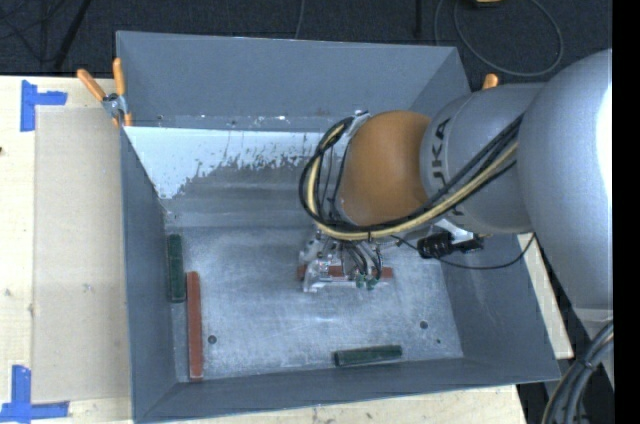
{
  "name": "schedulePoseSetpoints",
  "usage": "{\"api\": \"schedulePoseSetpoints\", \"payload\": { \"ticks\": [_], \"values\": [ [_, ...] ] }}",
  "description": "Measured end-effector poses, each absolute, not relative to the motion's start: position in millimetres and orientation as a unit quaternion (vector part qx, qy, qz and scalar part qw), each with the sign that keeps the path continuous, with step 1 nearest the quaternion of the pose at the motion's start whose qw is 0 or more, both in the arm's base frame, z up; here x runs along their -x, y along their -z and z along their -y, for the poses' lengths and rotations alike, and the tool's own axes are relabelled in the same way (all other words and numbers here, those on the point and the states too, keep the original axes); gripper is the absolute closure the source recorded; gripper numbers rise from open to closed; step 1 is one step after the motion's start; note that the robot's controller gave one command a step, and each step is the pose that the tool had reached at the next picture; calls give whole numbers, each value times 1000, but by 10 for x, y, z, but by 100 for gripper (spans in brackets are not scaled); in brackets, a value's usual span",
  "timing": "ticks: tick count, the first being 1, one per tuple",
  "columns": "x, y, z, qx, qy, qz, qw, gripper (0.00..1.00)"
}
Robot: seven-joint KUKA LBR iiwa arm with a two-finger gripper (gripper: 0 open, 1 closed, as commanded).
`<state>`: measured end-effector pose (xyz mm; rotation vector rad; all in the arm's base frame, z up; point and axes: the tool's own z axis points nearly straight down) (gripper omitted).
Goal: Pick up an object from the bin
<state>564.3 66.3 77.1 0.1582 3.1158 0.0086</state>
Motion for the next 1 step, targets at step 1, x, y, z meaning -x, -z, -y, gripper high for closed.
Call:
{"api": "schedulePoseSetpoints", "payload": {
  "ticks": [1],
  "values": [
    [-5653, -2374, -402, -38, 0, -999, 3, 100]
  ]
}}
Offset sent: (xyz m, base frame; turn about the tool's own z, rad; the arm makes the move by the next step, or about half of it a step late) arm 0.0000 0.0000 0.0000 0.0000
